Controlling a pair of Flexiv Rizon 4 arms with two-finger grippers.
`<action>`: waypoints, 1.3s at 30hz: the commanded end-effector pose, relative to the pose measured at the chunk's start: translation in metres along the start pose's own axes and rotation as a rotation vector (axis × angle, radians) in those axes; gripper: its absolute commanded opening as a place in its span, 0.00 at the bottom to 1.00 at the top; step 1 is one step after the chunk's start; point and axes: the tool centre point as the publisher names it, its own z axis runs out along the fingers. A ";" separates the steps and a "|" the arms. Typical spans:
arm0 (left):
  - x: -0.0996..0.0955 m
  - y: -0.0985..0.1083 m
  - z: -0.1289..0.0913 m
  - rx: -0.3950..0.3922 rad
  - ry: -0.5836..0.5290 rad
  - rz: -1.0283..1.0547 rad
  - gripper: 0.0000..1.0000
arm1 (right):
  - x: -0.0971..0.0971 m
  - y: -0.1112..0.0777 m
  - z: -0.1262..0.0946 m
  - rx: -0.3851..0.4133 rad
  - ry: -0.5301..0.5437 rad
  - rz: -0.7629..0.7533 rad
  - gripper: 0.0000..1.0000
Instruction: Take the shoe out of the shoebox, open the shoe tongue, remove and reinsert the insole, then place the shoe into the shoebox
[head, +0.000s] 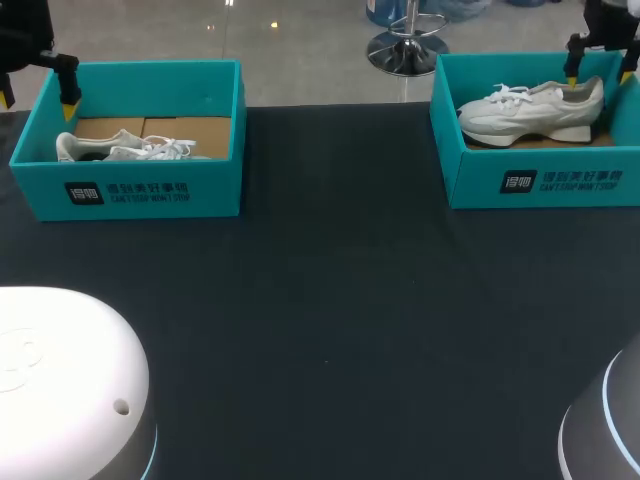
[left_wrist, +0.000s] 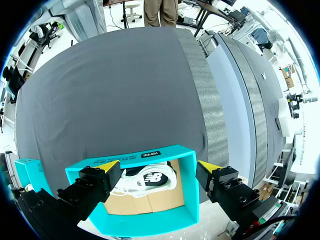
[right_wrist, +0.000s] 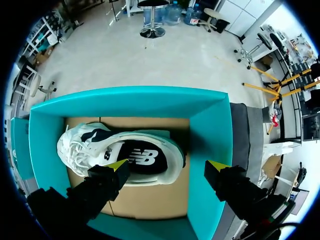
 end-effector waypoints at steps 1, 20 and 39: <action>0.000 -0.001 0.000 -0.002 0.002 0.000 1.00 | -0.001 0.017 0.010 0.063 -0.005 -0.004 1.00; 0.000 -0.001 0.000 -0.002 0.002 0.000 1.00 | -0.001 0.008 0.031 0.129 0.000 -0.023 0.90; 0.000 -0.001 0.000 -0.002 0.002 0.000 1.00 | -0.021 -0.003 0.031 0.129 -0.039 0.020 0.00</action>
